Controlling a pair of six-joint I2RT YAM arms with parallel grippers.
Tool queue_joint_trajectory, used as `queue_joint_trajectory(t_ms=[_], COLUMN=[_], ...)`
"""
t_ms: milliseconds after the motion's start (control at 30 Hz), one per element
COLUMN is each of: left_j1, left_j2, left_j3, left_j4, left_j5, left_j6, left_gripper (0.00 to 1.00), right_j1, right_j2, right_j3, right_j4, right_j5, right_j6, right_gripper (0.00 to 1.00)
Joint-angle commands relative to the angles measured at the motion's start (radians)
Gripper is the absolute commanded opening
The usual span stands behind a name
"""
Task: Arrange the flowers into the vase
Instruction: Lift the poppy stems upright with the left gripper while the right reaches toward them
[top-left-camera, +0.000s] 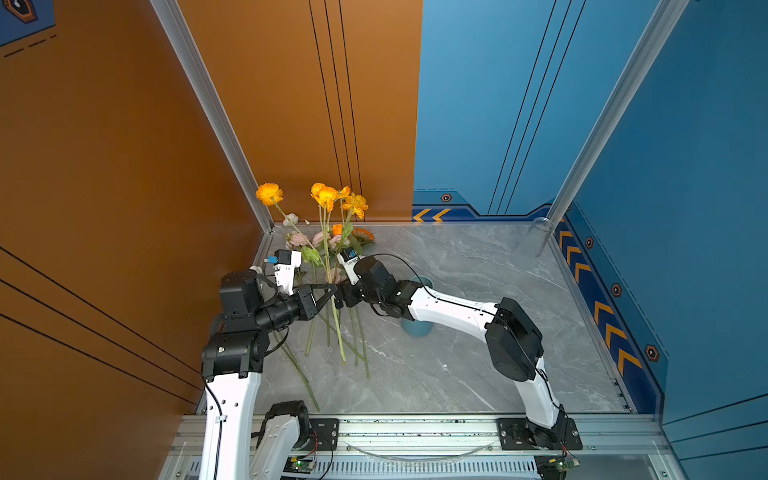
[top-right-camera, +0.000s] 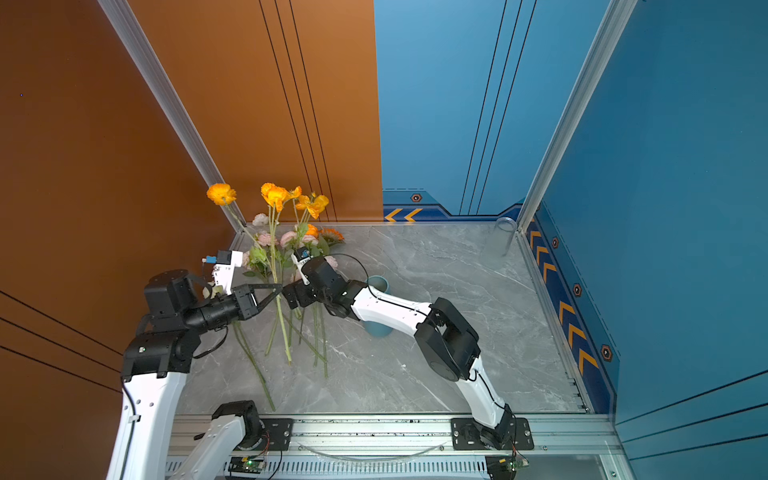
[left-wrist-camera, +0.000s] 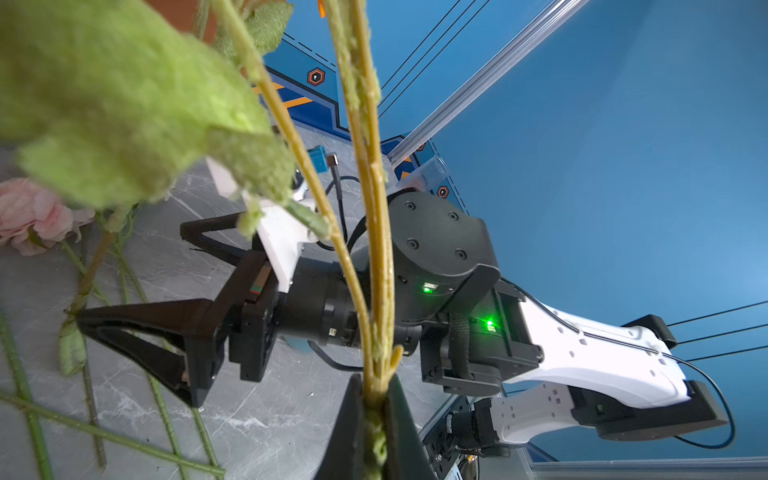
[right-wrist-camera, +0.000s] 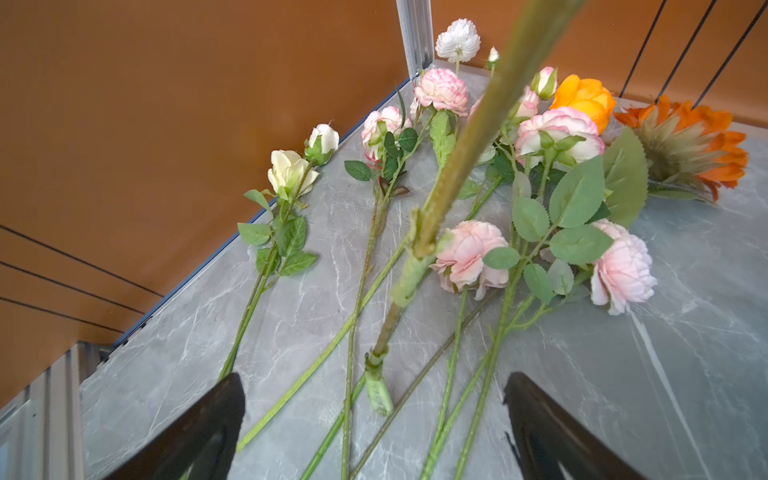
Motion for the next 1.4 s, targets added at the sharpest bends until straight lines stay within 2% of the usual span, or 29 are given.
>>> queue_joint_trajectory(t_ms=[0, 67, 133, 367, 467, 767, 800, 900, 933, 967, 1000, 1200, 1300, 1367], left_j1=[-0.008, -0.009, -0.010, -0.010, -0.008, -0.001, -0.001, -0.004, -0.004, -0.005, -0.006, -0.008, -0.008, -0.008], left_j2=[-0.008, -0.008, -0.011, -0.012, -0.016, -0.016, -0.014, -0.014, -0.014, -0.016, -0.016, -0.021, -0.021, -0.021], left_j3=[0.026, 0.028, 0.029, 0.037, 0.044, 0.055, 0.059, 0.064, 0.066, 0.068, 0.067, 0.059, 0.063, 0.067], left_j4=[0.004, 0.004, 0.004, -0.019, -0.048, -0.064, -0.067, -0.067, -0.068, -0.068, -0.068, -0.067, -0.069, -0.068], left_j5=[0.035, 0.035, 0.034, 0.020, -0.018, -0.044, -0.039, -0.034, -0.035, -0.029, -0.024, -0.019, -0.014, -0.014], left_j6=[-0.007, -0.007, -0.006, 0.009, 0.034, 0.038, 0.037, 0.039, 0.039, 0.039, 0.039, 0.038, 0.031, 0.029], left_gripper=[0.00, 0.00, 0.00, 0.00, 0.00, 0.00, 0.00, 0.00, 0.00, 0.00, 0.00, 0.00, 0.00, 0.00], right_j1=[-0.007, -0.009, -0.011, -0.028, -0.033, -0.038, -0.042, -0.048, -0.050, -0.052, -0.053, -0.071, -0.077, -0.077], right_j2=[0.034, 0.041, 0.043, 0.042, 0.031, -0.010, -0.007, 0.010, 0.015, 0.021, 0.025, 0.065, 0.111, 0.136], right_j3=[0.073, 0.075, 0.081, 0.086, 0.079, 0.001, -0.003, -0.004, -0.002, 0.002, 0.000, 0.038, 0.126, 0.169], right_j4=[0.013, 0.034, 0.037, 0.076, 0.088, 0.169, 0.189, 0.233, 0.237, 0.246, 0.257, 0.276, 0.239, 0.221], right_j5=[0.038, 0.033, 0.032, -0.043, -0.084, -0.109, -0.122, -0.138, -0.135, -0.137, -0.138, -0.140, -0.150, -0.149], right_j6=[0.019, 0.018, 0.015, 0.025, 0.034, 0.067, 0.078, 0.106, 0.110, 0.116, 0.120, 0.159, 0.170, 0.167], right_gripper=[0.94, 0.90, 0.81, 0.27, 0.00, 0.00, 0.10, 0.10, 0.16, 0.29, 0.33, 0.36, 0.37, 0.34])
